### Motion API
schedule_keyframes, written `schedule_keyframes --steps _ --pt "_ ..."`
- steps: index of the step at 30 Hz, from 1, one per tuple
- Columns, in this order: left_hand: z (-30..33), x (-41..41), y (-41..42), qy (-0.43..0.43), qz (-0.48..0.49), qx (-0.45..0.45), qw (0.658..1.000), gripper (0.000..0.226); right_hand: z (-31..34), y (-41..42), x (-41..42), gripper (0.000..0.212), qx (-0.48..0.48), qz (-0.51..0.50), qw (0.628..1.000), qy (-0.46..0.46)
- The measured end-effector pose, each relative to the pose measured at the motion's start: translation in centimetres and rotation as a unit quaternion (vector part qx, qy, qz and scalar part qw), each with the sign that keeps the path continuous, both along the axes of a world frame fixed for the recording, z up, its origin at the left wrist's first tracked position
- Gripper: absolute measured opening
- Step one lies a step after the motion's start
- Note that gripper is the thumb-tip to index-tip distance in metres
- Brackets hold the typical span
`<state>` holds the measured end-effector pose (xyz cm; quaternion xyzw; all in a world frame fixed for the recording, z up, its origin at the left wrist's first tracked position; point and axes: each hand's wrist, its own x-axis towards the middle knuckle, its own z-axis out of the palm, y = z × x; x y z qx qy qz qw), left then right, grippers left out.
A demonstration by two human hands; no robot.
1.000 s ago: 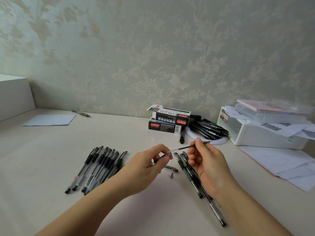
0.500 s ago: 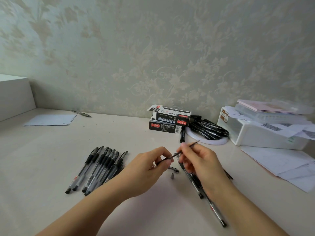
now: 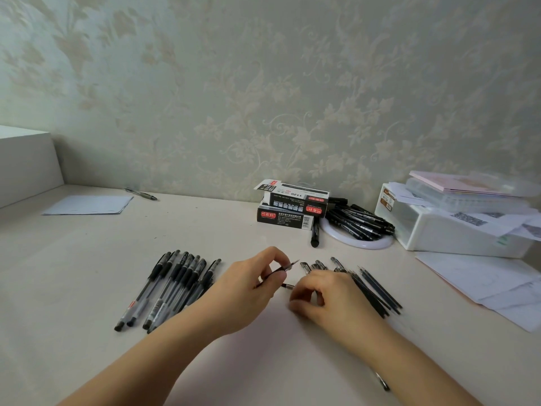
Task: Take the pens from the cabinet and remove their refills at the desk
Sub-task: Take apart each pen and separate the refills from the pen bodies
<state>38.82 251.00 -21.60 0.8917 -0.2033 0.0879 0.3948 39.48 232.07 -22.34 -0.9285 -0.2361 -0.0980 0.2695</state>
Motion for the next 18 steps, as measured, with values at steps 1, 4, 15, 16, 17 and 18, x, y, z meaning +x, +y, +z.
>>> schedule_keyframes --steps 1,4,15,16,17,18 --pt "0.0 0.0 0.0 0.000 -0.001 0.007 1.000 0.011 0.0 0.0 0.0 0.004 0.025 -0.007 1.000 0.003" --pt "-0.1 0.0 0.1 0.009 -0.007 0.026 1.000 0.017 0.3 -0.2 0.3 0.008 0.166 -0.060 0.984 0.021" --pt "0.0 0.0 0.1 0.005 -0.040 0.044 0.998 0.016 1.1 0.1 0.2 0.009 0.327 -0.009 0.937 0.120" --pt "0.0 0.0 0.1 0.004 -0.042 0.045 0.998 0.016 1.2 0.1 0.2 0.009 0.329 -0.008 0.937 0.119" --pt "0.0 0.1 0.2 0.002 -0.043 0.046 0.998 0.016 1.3 0.0 0.1 0.009 0.331 -0.006 0.936 0.120" --pt "0.0 0.0 0.2 -0.003 -0.042 0.048 0.998 0.015 1.4 0.0 0.1 0.009 0.334 -0.002 0.935 0.123"
